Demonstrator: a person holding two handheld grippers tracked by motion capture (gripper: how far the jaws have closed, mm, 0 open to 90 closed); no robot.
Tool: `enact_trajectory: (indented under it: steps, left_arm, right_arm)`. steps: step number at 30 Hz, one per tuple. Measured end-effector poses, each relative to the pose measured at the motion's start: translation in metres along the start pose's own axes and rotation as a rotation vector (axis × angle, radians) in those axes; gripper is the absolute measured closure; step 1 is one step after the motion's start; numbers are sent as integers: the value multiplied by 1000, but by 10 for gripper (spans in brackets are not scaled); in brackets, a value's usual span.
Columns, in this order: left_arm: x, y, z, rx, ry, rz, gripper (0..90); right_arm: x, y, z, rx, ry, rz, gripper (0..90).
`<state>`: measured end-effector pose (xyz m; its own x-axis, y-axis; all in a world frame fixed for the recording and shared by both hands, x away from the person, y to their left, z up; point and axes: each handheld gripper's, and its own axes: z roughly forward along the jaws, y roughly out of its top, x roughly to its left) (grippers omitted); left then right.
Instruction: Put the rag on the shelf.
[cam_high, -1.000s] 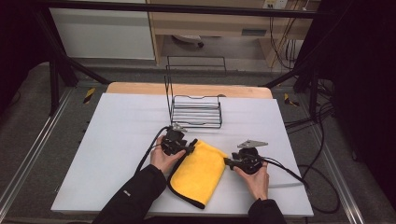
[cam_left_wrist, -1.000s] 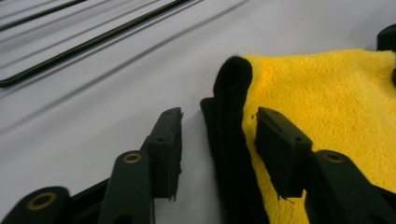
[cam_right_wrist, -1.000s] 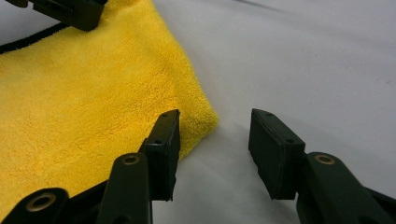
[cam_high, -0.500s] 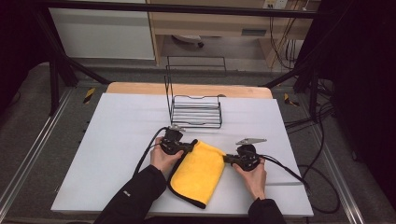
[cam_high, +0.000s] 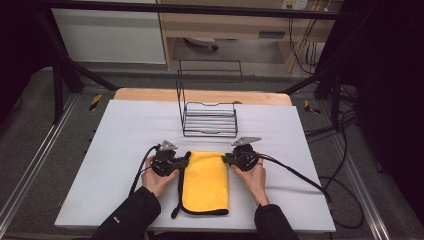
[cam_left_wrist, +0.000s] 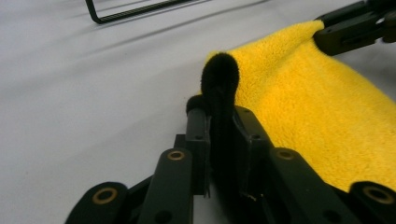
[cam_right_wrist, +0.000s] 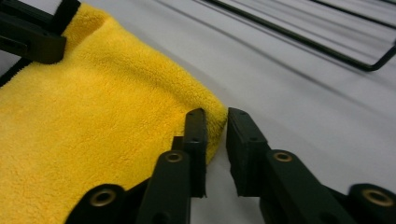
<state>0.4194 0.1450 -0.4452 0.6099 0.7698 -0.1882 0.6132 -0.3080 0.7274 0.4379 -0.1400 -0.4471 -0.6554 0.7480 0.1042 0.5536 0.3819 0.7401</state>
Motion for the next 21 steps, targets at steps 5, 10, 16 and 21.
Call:
enact_trajectory:
  steps: [5, 10, 16, 21]
  left_arm:
    - [7, 9, -2, -2, 48, 44, 539]
    - [15, 15, 4, 0, 34, 15, 490]
    - [17, 19, 19, 32, 13, 16, 531]
    - [16, 18, 20, 45, -24, 2, 642]
  right_arm:
    - [-1, -4, -18, -71, 16, 27, 502]
    - [-4, -12, -27, -67, 15, 47, 409]
    - [-12, -17, -31, -72, 12, 81, 376]
    - [-11, -16, -28, -86, 33, 117, 354]
